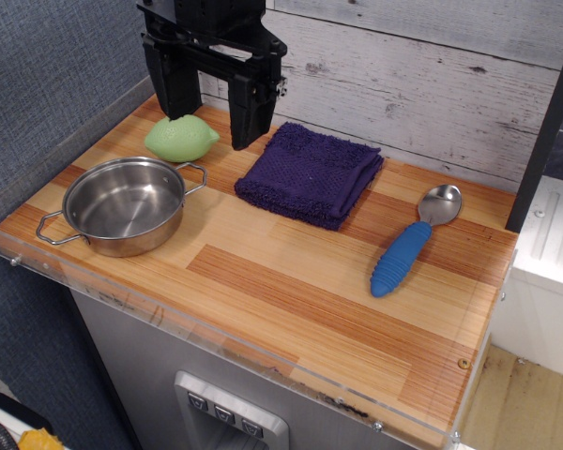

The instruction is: Move the cloth to the center of the table's close edge.

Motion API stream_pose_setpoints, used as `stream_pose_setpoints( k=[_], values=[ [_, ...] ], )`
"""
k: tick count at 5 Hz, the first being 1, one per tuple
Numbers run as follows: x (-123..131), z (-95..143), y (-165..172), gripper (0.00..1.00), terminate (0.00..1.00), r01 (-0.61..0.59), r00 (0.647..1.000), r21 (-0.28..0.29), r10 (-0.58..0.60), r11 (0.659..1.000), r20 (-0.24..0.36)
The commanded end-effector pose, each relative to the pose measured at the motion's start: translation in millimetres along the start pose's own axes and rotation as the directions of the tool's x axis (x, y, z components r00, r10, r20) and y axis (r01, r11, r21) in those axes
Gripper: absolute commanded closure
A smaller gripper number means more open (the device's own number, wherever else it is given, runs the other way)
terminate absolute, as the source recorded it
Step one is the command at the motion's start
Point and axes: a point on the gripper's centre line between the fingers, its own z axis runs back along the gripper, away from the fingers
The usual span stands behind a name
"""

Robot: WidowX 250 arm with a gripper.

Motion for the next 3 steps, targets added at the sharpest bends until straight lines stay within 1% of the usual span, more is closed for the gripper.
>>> stream_pose_setpoints(
  k=[1,2,3],
  values=[
    [0,0,0,0.0,0.0,0.0,1.0,0.0,0.0,1.0,0.0],
    [17,-15,19,0.0,0.0,0.018,0.999,0.052,-0.021,0.998,0.043],
    [47,-34,31,0.0,0.0,-0.048,0.996,0.117,0.04,0.992,0.074]
  ],
)
